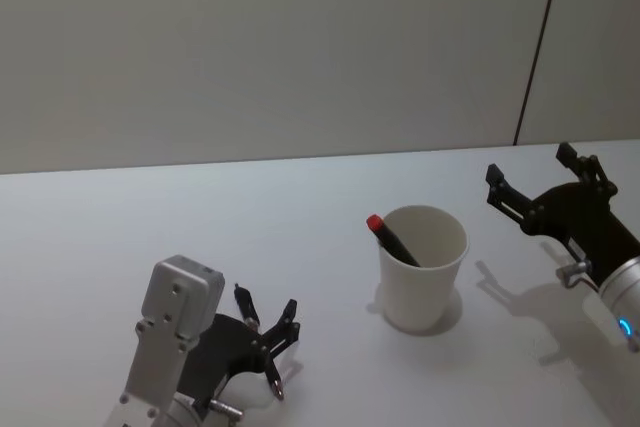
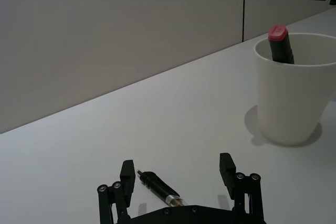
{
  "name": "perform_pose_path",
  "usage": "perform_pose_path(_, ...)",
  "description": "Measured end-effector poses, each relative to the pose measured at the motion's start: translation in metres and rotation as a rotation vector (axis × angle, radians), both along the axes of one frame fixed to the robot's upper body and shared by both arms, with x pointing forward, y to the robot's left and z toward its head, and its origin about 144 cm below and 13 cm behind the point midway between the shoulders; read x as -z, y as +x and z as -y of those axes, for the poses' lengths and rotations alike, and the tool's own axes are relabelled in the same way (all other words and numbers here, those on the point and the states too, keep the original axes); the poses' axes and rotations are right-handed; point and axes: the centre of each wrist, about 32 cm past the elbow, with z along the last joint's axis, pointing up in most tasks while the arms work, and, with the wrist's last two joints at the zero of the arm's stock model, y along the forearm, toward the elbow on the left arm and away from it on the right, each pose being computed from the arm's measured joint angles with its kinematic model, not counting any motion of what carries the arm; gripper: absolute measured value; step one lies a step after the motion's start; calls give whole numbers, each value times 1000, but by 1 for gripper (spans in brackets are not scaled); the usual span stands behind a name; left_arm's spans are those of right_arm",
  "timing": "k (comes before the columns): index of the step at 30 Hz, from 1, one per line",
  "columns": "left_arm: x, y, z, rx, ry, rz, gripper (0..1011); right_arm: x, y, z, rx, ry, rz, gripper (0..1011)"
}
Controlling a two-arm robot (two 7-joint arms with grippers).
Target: Place the pen into the pen holder.
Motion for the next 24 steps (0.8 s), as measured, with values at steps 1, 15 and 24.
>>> perform_pose_path(1, 0, 0, 0, -1, 1, -3, 1001, 0, 0, 0, 0, 0, 0, 1001)
perform_pose_path(15, 4, 7, 3, -21, 8, -51, 1001, 0, 0, 0, 0, 0, 0, 1002)
perform_pose_path(24, 4, 9, 4, -14, 43, -77, 1001, 0, 0, 0, 0, 0, 0, 1001)
